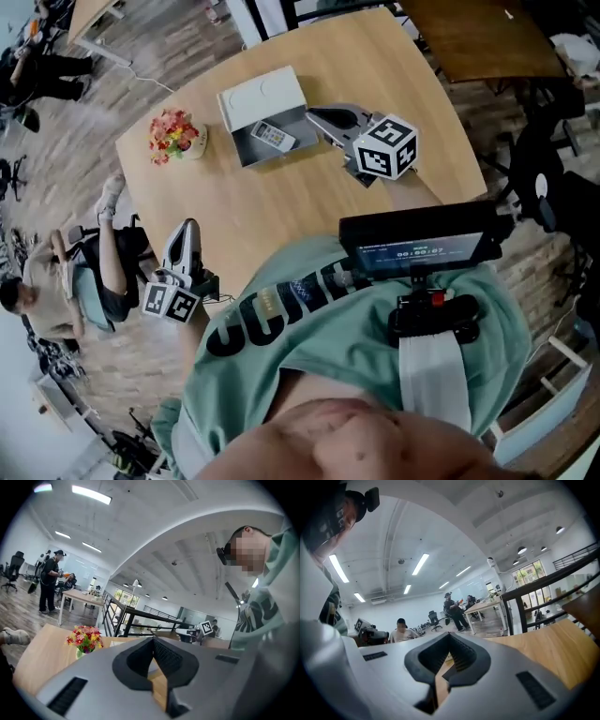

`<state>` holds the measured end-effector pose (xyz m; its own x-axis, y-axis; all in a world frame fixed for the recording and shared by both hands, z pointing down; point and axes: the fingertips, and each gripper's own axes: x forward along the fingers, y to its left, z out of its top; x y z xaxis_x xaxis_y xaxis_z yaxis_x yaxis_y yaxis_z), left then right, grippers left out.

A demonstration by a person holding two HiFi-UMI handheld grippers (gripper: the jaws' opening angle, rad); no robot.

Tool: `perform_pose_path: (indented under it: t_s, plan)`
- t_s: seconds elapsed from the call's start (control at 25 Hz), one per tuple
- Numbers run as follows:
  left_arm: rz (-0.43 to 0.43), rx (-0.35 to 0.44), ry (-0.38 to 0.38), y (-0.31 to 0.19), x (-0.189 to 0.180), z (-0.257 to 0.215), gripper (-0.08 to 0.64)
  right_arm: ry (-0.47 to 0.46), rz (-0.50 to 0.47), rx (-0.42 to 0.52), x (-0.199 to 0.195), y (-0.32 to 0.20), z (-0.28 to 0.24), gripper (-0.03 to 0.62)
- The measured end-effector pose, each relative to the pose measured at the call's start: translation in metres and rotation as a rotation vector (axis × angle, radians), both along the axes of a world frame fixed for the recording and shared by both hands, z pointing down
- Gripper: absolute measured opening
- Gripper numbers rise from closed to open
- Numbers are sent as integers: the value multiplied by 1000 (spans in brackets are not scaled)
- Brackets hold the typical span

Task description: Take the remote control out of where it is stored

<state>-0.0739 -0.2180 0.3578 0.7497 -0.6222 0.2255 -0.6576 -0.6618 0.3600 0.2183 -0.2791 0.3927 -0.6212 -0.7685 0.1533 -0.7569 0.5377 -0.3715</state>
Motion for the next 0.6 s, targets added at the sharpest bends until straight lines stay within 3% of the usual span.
perform_pose_path:
  t_s: [0.16,0.28,0.44,0.6]
  plan:
    - [79,-7,26,-16,-24,19,5,25,100,-34,-13,1,-19,4]
    - [104,22,58,-31,-32,19,5,104,66,-58,-35,0,-21,5]
    - [83,65,110,-42,-32,20,5,125,24,-63,-50,-17,-16,5]
    - [42,42,113,-41,-18,37,5,152,-48,-94,-52,-39,8,5]
